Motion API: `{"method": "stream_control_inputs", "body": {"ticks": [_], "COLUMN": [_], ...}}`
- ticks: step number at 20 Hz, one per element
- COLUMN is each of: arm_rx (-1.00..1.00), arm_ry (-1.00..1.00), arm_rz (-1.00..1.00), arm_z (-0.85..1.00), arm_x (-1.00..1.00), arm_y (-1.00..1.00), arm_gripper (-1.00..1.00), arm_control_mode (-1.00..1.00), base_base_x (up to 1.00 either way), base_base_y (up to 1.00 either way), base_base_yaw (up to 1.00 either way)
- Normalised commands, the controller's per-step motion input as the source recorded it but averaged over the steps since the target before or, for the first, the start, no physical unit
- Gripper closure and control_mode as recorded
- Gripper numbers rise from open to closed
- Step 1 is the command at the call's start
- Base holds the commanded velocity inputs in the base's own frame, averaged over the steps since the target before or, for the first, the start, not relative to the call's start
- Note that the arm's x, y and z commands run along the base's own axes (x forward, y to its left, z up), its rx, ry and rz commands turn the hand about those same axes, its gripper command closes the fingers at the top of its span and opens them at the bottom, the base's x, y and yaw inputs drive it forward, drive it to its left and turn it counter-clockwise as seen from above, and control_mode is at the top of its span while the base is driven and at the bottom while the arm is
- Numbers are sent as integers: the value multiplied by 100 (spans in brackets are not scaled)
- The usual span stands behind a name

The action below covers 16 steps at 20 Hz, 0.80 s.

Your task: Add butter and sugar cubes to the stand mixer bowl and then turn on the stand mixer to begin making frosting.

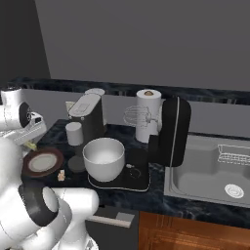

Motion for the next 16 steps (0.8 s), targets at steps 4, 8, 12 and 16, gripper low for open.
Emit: {"method": "stream_control_inputs", "body": {"ticks": [4,8,12,16], "arm_rx": [4,1,1,2], "arm_ry": [0,0,0,0], "arm_rz": [-21,-28,-33,-35], "arm_z": [69,48,57,56], "arm_x": [-90,-68,-57,-44], "arm_y": [-67,-69,-72,-78], "arm_gripper": [100,100,100,100], "arm_control_mode": [-100,-100,-100,-100], "base_base_x": [0,0,0,0], "base_base_y": [0,0,0,0], "base_base_yaw": [0,0,0,0]}}
